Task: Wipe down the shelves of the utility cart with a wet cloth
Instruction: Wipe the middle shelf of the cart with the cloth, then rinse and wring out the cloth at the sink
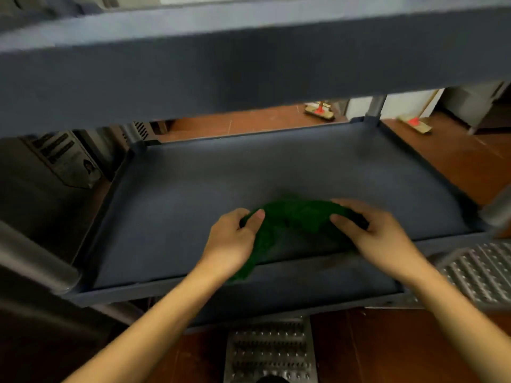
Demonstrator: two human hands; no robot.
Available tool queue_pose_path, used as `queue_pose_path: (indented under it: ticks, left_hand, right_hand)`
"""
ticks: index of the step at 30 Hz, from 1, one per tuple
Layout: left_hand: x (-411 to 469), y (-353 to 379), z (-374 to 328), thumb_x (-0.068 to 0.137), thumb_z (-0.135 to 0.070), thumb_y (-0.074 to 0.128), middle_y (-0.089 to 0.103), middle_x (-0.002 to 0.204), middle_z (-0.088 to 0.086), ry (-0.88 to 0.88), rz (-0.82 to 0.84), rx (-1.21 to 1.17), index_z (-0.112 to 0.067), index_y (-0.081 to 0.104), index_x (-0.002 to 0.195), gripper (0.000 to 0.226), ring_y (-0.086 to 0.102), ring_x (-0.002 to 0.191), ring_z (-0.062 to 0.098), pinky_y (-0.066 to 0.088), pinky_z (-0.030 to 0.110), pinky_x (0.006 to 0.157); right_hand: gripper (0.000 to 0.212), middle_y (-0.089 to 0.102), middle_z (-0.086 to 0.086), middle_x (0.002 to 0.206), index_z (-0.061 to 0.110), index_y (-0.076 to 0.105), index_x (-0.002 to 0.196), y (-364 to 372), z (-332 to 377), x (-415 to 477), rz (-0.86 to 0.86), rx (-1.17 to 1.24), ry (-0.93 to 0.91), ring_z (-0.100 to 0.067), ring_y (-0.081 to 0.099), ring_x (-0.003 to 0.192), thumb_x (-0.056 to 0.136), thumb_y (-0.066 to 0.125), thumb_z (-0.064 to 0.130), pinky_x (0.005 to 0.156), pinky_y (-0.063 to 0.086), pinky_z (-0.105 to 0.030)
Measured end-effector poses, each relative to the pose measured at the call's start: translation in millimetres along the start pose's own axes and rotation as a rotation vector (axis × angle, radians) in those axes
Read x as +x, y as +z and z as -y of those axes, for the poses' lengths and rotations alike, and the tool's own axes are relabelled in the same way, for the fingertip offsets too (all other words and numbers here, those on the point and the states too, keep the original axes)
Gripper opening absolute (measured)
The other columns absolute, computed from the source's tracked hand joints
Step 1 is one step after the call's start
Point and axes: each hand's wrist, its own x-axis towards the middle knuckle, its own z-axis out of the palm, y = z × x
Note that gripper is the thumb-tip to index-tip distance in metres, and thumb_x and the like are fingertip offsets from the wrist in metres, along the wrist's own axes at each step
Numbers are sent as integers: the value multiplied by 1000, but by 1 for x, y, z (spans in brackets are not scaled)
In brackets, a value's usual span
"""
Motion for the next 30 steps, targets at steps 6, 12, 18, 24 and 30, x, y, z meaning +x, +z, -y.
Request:
queue_pose_path:
  ticks: [6,12,18,24,30]
  left_hand:
    - [-55,-36,-61,101,-42,53,60,70,9,-293,-14,-237,-12,60,77,38,57,63,22,43,36,61]
    - [-119,-66,-119,102,-37,51,72,84,6,-483,-72,-299,-9,69,89,36,68,79,20,52,24,68]
    - [-167,-102,-199,102,-39,51,75,93,15,-675,-198,-585,-7,66,101,35,73,86,29,59,47,82]
    - [-183,-149,-299,105,-31,48,76,98,17,-607,-369,-847,-2,67,108,34,74,91,29,60,45,81]
    - [-183,-192,-360,106,-35,42,72,113,23,-455,-542,-1023,2,61,121,44,69,110,38,51,59,99]
  right_hand:
    - [28,69,17,116,27,68,122,-29,95,-14,86,24,145,3,61,109,94,62,28,94,50,-21]
    - [28,70,21,111,28,70,119,-58,189,-44,111,3,231,7,62,106,91,67,32,96,51,-26]
    - [24,71,27,102,34,70,111,-95,291,-55,150,109,251,10,63,99,89,71,25,79,46,-4]
    - [36,69,22,109,29,66,121,-132,387,-47,139,218,174,12,61,102,86,75,23,81,44,-3]
    - [33,71,22,106,35,64,112,-150,457,-33,236,284,-13,3,66,102,85,76,20,84,48,-11]
